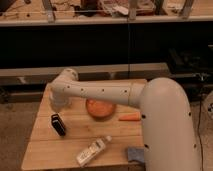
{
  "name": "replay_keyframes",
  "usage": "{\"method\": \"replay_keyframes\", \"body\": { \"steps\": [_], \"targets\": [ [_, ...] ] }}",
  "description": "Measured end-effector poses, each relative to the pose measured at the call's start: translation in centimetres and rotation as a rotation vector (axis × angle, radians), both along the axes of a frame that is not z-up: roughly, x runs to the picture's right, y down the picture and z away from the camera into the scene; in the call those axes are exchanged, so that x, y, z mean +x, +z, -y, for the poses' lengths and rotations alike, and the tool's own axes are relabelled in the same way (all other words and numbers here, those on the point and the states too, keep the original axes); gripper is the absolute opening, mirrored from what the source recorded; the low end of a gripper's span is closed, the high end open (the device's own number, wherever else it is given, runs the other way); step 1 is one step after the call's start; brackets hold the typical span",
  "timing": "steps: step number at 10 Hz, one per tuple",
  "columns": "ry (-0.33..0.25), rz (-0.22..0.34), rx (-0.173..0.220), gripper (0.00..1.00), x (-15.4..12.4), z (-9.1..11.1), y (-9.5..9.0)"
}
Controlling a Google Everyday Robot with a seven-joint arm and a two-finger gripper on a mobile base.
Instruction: Knock the eraser over
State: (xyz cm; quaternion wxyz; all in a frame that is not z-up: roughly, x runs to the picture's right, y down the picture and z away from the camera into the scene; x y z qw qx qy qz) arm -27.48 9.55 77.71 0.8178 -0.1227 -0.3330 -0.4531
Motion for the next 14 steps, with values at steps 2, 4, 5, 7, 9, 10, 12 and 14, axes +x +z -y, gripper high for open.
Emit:
{"method": "replay_keyframes", "body": {
  "steps": [2, 4, 5, 7, 9, 10, 12, 14],
  "targets": [
    [0.004, -0.004, -0.009, 0.05, -0.01, -0.16, 0.01],
    [0.008, -0.008, -0.018, 0.05, -0.04, -0.35, 0.04],
    [0.009, -0.009, -0.021, 0.05, -0.04, -0.41, 0.03],
    [0.014, -0.011, -0.029, 0.05, -0.08, -0.53, 0.02],
    [0.020, -0.015, -0.037, 0.05, -0.08, -0.64, 0.05],
    [0.022, -0.017, -0.040, 0.05, -0.07, -0.67, 0.05],
    [0.036, -0.024, -0.056, 0.05, 0.03, -0.76, 0.04],
    [0.037, -0.025, -0.059, 0.05, 0.04, -0.84, 0.07]
  ]
}}
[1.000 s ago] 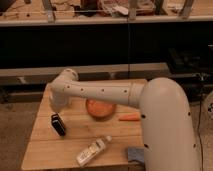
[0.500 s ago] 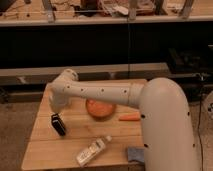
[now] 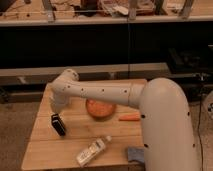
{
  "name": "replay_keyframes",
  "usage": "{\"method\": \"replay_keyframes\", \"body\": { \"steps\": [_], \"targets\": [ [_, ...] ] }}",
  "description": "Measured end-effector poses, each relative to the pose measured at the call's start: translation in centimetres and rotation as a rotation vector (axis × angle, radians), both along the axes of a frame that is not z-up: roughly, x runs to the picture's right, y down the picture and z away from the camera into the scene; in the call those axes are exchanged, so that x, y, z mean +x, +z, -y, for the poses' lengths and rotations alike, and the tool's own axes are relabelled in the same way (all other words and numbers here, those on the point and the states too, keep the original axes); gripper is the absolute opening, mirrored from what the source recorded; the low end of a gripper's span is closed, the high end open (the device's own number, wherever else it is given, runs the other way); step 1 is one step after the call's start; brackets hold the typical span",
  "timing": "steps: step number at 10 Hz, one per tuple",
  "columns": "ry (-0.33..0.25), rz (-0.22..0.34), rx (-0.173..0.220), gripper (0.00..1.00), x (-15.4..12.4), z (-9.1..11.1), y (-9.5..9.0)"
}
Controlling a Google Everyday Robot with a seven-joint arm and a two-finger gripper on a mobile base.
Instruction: Knock the eraser over
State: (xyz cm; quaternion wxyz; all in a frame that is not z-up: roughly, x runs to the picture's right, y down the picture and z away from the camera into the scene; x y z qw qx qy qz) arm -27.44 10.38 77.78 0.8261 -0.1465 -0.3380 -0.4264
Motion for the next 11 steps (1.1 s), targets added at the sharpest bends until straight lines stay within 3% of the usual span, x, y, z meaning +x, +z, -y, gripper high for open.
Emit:
{"method": "replay_keyframes", "body": {
  "steps": [11],
  "targets": [
    [0.031, -0.015, -0.040, 0.05, 0.19, -0.40, -0.16]
  ]
}}
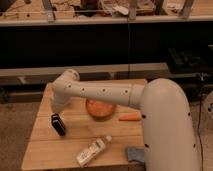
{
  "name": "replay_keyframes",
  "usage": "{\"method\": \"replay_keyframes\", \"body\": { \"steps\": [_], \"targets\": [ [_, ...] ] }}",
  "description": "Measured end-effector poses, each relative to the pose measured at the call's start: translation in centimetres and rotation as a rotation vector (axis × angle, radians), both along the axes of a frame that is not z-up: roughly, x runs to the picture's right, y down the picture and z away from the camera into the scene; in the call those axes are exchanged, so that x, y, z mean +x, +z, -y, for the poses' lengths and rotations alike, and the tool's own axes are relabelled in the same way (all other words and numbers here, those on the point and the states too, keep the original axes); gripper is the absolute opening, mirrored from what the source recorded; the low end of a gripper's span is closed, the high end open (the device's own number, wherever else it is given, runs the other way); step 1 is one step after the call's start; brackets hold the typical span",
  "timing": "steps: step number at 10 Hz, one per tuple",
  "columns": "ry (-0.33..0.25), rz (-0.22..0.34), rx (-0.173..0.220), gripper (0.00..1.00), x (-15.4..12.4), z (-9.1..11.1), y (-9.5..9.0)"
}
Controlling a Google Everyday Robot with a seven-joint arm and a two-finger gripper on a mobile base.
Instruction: Knock the eraser over
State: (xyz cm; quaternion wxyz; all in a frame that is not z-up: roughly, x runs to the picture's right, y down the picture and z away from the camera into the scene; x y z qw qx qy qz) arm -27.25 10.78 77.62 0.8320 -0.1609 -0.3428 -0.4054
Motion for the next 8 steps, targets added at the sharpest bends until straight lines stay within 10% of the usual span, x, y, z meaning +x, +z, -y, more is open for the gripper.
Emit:
{"method": "replay_keyframes", "body": {
  "steps": [8],
  "targets": [
    [0.011, -0.009, -0.024, 0.05, 0.24, -0.33, -0.11]
  ]
}}
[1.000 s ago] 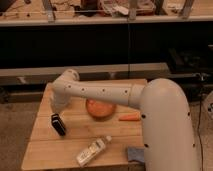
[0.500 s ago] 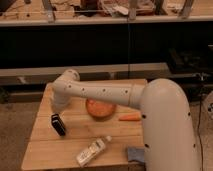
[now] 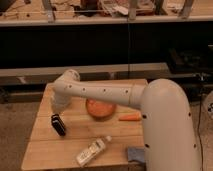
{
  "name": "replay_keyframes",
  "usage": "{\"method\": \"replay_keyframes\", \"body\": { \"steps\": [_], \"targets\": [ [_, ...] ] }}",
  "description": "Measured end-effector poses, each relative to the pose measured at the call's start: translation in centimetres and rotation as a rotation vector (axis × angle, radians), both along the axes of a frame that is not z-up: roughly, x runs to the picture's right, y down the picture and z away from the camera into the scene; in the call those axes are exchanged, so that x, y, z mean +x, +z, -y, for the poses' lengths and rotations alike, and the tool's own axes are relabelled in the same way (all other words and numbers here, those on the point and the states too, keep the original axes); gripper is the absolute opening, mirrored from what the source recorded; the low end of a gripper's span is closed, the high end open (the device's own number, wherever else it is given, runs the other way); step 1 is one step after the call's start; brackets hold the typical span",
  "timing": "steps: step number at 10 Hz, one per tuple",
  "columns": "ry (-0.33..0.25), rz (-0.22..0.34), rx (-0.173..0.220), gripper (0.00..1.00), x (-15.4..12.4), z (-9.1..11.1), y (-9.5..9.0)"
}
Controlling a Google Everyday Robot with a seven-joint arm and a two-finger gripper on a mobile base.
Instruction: Knock the eraser over
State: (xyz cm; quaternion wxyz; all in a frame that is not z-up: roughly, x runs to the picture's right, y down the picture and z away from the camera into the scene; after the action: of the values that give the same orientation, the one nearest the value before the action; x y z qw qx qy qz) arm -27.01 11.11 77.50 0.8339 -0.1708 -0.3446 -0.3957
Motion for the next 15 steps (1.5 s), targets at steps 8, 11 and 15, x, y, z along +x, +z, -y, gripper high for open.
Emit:
{"method": "replay_keyframes", "body": {
  "steps": [8, 11, 15],
  "targets": [
    [0.008, -0.005, -0.024, 0.05, 0.22, -0.49, -0.21],
    [0.009, -0.006, -0.030, 0.05, 0.28, -0.61, -0.30],
    [0.010, -0.007, -0.041, 0.05, 0.43, -0.95, -0.40]
  ]
}}
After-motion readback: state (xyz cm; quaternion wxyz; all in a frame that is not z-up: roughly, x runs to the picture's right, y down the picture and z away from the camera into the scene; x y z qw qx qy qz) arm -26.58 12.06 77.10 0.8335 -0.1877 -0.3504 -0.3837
